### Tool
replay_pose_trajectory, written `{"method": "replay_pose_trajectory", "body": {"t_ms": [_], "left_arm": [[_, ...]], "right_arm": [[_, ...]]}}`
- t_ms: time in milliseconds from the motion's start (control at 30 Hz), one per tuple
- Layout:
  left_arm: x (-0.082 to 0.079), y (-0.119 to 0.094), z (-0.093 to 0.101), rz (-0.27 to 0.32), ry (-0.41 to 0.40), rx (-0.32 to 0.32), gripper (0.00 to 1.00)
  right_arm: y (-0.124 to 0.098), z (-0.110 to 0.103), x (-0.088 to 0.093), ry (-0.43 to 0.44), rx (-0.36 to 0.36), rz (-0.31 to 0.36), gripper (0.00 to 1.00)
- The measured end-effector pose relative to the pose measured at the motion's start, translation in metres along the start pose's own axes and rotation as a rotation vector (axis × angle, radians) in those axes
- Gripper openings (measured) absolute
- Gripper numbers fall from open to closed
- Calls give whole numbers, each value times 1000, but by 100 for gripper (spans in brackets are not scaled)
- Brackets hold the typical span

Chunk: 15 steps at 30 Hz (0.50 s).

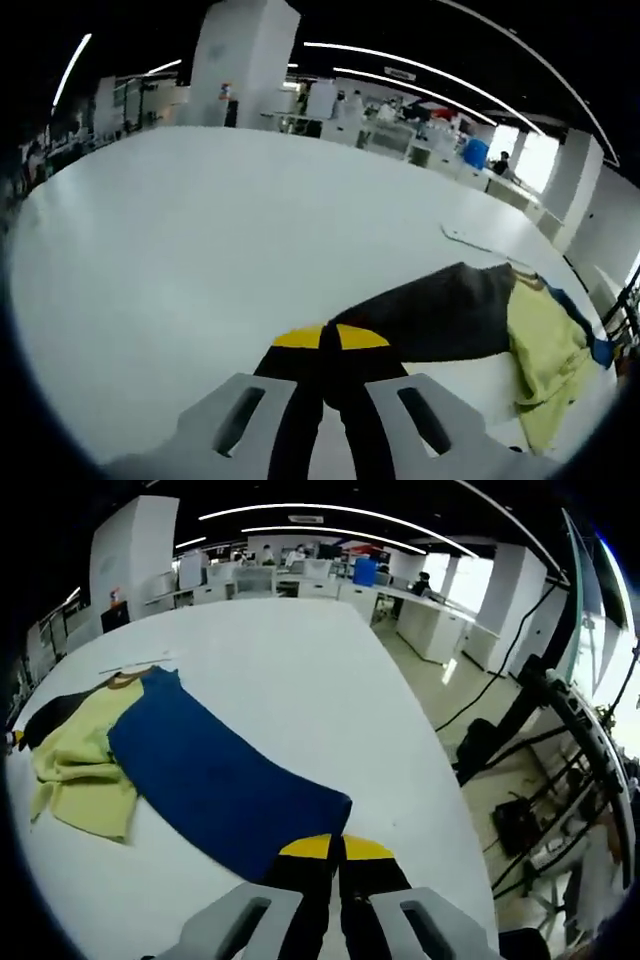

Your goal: Fold the garment on the visible template until the final outline fits inside the template.

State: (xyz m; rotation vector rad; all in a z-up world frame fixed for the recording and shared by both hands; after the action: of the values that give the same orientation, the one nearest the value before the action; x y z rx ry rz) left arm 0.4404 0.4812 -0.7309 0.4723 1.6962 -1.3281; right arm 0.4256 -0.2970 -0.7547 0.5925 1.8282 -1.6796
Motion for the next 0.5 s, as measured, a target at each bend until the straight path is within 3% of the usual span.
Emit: {"method": "replay_pose_trajectory", "body": {"t_ms": [200,367,500], "left_arm": [[-5,11,-4,27,90,-18,0],[-7,23,-9,40,223,-37,1],[-7,29,-14,32,218,-46,4]], "right_arm": [[1,18,-1,-7,39,-6,0],[3,24,-5,-15,56,-3,0],[3,23,-5,0,62,-8,0]]}}
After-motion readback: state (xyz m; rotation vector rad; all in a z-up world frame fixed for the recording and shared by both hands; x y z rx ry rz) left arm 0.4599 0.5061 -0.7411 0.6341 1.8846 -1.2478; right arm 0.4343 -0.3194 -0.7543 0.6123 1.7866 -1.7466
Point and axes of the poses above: the point that each gripper's makers call its tool centre point, and the gripper's own axes: y roughly forward along the fingers, z roughly to its right, x roughly out of its underside, the point moved 2 cm from there along -y, roughly backward along the fingers, and after that the axes turned 14 degrees about -x, right-handed, at the moved point
